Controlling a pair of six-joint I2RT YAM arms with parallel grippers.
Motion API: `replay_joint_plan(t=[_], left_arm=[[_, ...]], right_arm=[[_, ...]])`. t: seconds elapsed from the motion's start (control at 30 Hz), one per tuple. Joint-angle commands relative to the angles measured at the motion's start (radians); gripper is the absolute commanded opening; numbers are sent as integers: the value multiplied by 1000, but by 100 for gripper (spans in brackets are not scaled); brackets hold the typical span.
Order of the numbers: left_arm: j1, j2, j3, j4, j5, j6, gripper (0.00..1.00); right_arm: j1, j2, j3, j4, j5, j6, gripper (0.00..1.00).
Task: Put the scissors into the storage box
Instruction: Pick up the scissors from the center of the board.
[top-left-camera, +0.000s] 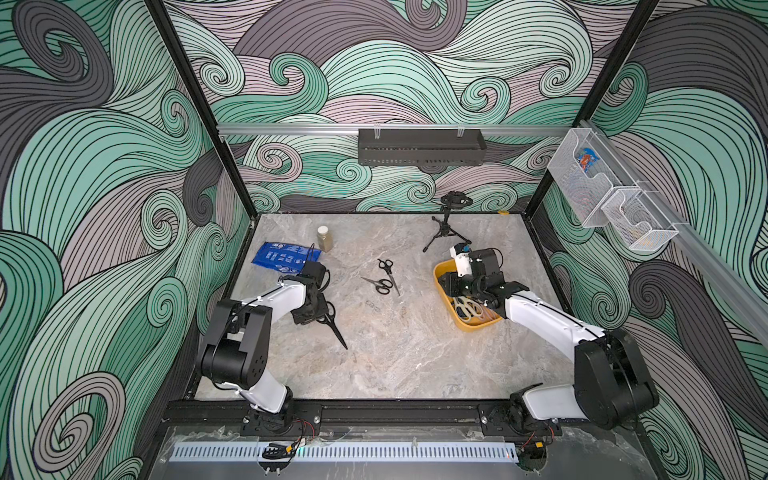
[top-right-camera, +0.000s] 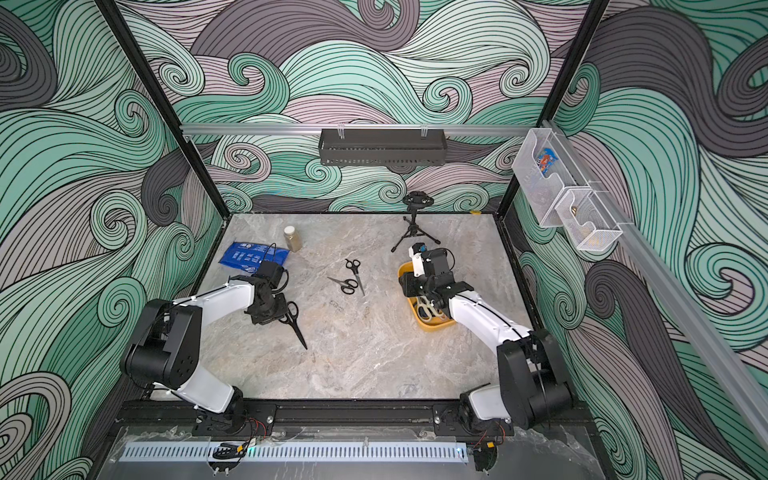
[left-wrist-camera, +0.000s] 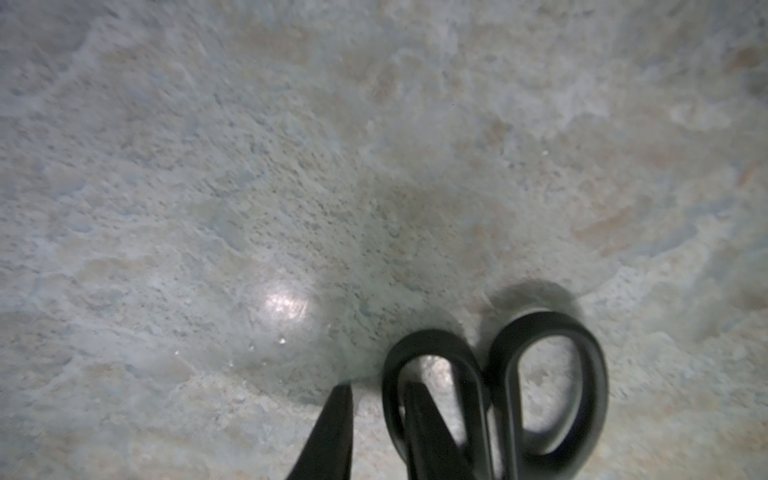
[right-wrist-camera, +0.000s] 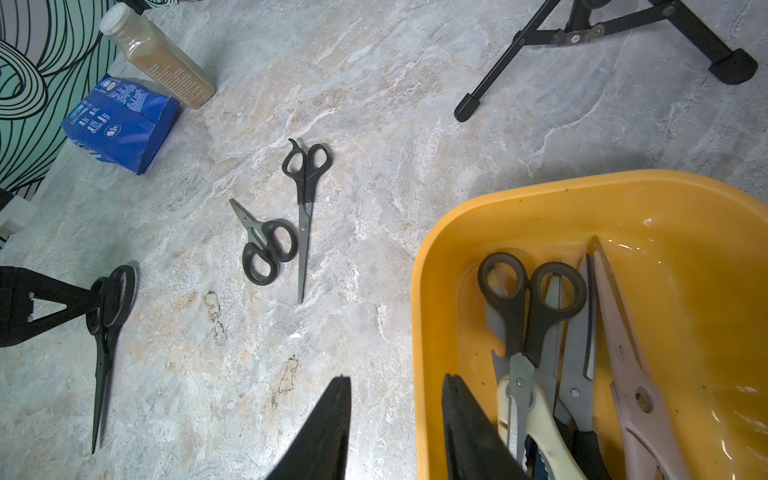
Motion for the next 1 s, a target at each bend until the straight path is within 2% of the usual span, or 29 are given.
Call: replay_joint_plan(t=[0.0, 0.23, 0.47, 0.7, 0.97], left_arm=[[-12, 34, -39, 36, 33, -17, 22], [-13, 42, -48, 58, 36, -16, 15], [-13, 46, -63, 85, 50, -5, 1], [-13, 31, -64, 100, 78, 8, 0], [-13, -14, 48, 51, 156, 20, 0]], right_arm=[[5, 6, 18, 3, 11, -10, 40], [5, -2, 19, -7, 15, -11, 40], [5, -16, 18, -15, 19, -8, 40], [5, -29, 22, -23, 13, -1, 39], [19, -27, 48, -26, -56, 25, 38]])
